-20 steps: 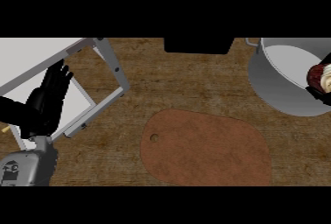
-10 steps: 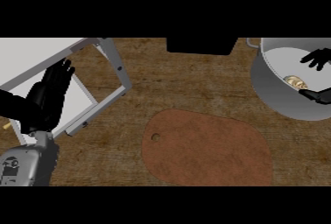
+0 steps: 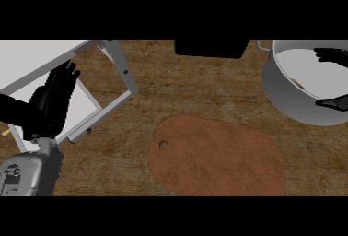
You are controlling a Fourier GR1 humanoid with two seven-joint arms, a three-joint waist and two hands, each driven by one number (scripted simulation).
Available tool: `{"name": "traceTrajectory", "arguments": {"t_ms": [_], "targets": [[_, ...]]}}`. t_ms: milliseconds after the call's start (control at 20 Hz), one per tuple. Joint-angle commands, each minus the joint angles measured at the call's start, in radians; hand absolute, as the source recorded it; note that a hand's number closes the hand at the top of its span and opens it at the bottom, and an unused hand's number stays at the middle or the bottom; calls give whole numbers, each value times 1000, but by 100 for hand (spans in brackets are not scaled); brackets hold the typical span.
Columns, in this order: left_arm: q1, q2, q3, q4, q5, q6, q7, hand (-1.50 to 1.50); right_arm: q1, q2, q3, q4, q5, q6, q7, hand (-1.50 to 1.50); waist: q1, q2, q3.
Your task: Pick the cupcake from the cutting board and place it in the pot
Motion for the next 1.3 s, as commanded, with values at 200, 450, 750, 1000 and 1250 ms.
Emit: {"name": "traceTrajectory", "arguments": {"t_ms": [200,450,750,1000,1250], "targets": [[-11,11,17,10,1,-1,-13,0,-62,-3,-155,108,-176,267,4,-150,7,21,28],[8,7,8,-35,14,-7,17,0,-52,-102,-176,120,-200,360,34,-150,16,20,30],[-6,-12,-1,1,10,-5,-11,0,-51,-155,-198,108,-232,439,75,-150,14,34,32],[8,-3,5,-19,10,-6,-2,0,-9,-192,-196,87,-240,483,74,-150,16,32,35],[7,4,9,-21,4,-1,0,0,-1,-230,-192,59,-249,505,100,-150,20,35,36]]}}
